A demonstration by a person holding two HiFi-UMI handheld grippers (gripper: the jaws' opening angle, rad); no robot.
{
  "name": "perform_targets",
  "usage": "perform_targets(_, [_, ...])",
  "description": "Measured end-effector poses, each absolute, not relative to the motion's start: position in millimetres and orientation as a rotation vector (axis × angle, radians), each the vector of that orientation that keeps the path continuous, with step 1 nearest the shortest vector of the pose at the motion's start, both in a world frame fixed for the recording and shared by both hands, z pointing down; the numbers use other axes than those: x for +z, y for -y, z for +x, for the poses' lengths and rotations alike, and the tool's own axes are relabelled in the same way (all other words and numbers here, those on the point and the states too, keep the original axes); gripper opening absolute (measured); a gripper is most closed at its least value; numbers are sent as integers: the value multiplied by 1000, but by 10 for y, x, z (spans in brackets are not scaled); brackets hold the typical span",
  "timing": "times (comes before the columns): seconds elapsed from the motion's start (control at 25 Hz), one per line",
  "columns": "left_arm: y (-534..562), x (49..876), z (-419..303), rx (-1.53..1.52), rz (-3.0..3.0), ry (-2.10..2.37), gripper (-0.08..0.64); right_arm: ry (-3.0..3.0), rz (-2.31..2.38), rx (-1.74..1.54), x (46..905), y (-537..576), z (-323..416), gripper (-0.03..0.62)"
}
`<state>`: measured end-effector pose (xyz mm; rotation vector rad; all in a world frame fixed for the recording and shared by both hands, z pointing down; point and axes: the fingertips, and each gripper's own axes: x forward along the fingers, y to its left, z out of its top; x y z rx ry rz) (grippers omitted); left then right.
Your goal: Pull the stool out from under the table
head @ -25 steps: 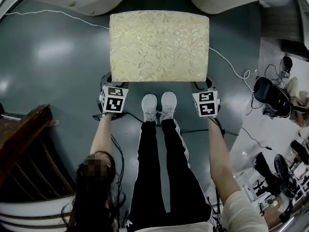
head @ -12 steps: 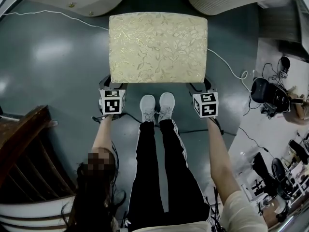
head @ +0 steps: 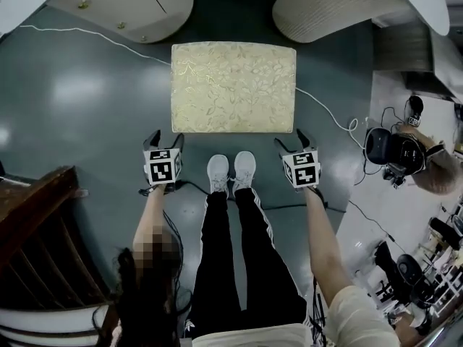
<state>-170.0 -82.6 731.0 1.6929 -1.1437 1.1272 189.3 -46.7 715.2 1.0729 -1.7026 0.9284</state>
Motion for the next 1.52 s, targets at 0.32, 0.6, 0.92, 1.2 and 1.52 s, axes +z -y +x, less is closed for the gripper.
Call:
perform_targets(0.32, [1221, 5879, -1586, 1200, 1725, 1156, 285, 1709, 1118, 904, 5693, 892, 2123, 313])
perform_targets(0.6, [2671, 3789, -1458, 748, 1761, 1556, 284, 1813, 1403, 839, 3912, 2132, 2332, 313])
perform_targets(0.92, [2944, 1093, -424, 210, 1944, 1591, 190, 1980, 1759, 702, 1455, 2582, 2225, 120])
perform_targets(1.2, [2438, 46, 682, 71, 2209, 1500, 44, 2367, 1815, 557, 195, 2327, 2214, 52])
perform_targets(1.52, [2241, -134, 1110, 137, 2366, 1559, 29, 2442, 1819, 403, -55, 2060, 2298, 37])
